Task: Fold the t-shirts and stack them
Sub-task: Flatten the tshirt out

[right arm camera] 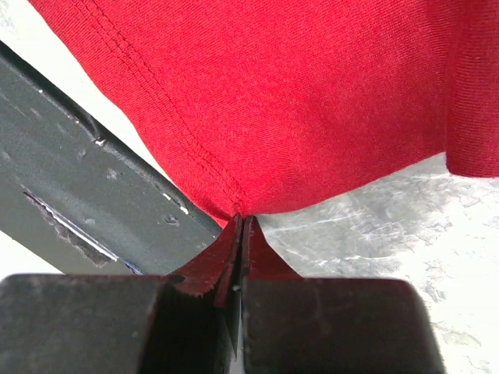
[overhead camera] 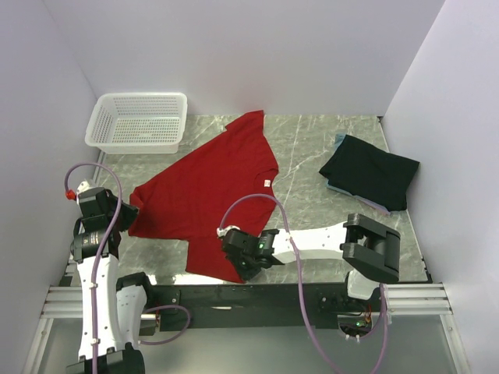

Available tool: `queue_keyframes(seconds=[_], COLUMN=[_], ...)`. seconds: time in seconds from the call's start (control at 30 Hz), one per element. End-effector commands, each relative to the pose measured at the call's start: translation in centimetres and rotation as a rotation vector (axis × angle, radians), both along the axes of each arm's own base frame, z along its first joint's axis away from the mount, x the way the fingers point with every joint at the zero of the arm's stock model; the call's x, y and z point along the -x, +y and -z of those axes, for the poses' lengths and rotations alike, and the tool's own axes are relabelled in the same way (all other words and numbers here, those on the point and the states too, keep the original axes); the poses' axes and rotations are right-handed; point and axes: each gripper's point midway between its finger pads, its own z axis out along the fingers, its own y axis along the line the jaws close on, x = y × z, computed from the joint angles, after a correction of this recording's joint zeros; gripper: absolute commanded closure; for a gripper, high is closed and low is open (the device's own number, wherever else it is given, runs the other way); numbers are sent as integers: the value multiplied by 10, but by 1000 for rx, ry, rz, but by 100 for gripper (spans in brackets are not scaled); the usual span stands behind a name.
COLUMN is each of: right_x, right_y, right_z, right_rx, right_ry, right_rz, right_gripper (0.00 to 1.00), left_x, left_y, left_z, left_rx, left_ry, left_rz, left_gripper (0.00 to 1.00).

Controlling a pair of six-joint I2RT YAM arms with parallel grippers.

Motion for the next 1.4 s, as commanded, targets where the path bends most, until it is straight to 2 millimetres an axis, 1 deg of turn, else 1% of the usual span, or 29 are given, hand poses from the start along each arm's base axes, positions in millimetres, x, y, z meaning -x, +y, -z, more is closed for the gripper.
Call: queue_keyframes(seconds=[0.0,0.1,0.2,0.3,0.33,0.4,0.43,0.5,0.53,0.57,0.6,0.67,0.7,0.77,0.8,0.83,0.87,0.9,0.93,0.97,1.0,1.03,1.07,1.1,1.17,1.23,1.3,1.33,1.37], right_x=[-7,-14,-33,-61,-81,-95,-115,-137,-150,-168,-185,-207,-226,-250,-267,-279,-289,-301,-313,-319,-325,-335,-339,-339,-344,-336,-329,-316,-309], right_y=[-12,-21,-40,-66,-77,-93,-107,-120,-123,-135,-135,-144,-151,-157,-165,-166,-168,-175,-174,-175,-177,-179,-178,-180,-180,-183,-187,-192,-194], right_z=[6,-6,-27,-53,-69,-84,-103,-127,-150,-163,-192,-214,-243,-263,-291,-296,-308,-335,-340,-352,-380,-388,-402,-431,-459,-501,-523,-549,-560], right_rx=[59,51,21,-24,-63,-71,-90,-112,-143,-156,-208,-229,-274,-302,-345,-355,-378,-424,-438,-457,-504,-516,-538,-584,-637,-712,-748,-800,-822], right_ry=[-15,-8,-6,-10,-34,-43,-76,-127,-169,-195,-247,-288,-347,-389,-446,-456,-479,-529,-534,-557,-611,-630,-659,-724,-798,-905,-978,-1049,-1084], right_rz=[28,70,168,288,352,406,465,521,535,591,613,652,684,719,748,760,771,796,803,808,812,818,812,804,791,764,749,738,731], right_gripper=[100,100,100,100,100,100,100,100,100,100,100,100,100,100,100,100,100,100,100,100,100,100,100,100,100,100,100,100,100], left_x=[-3,-3,-5,-8,-9,-14,-16,-23,-25,-31,-38,-51,-62,-77,-89,-96,-102,-112,-117,-122,-128,-131,-133,-137,-137,-134,-124,-119,-113], left_y=[3,4,4,4,1,-7,-11,-18,-20,-21,-21,-21,-23,-26,-30,-31,-33,-32,-33,-33,-34,-33,-35,-37,-43,-49,-55,-56,-56], left_z=[-18,-22,-29,-32,-33,-35,-36,-42,-46,-60,-63,-89,-95,-122,-125,-130,-148,-151,-158,-176,-182,-190,-213,-219,-248,-276,-296,-306,-320], left_rx=[-41,-55,-82,-105,-107,-101,-94,-74,-68,-71,-67,-72,-52,-41,-8,3,5,17,22,14,21,22,18,37,54,89,123,122,108], left_ry=[-47,-50,-64,-52,-48,-46,-41,-36,-37,-65,-66,-121,-134,-195,-200,-212,-248,-254,-269,-308,-317,-332,-377,-389,-454,-517,-563,-589,-629], left_rz=[9,15,38,66,85,146,173,220,230,239,246,255,267,288,305,314,323,323,331,334,338,340,349,351,372,379,378,378,375], left_gripper=[99,99,99,100,100,100,100,100,100,100,100,100,100,100,100,100,100,100,100,100,100,100,100,100,100,100,100,100,100])
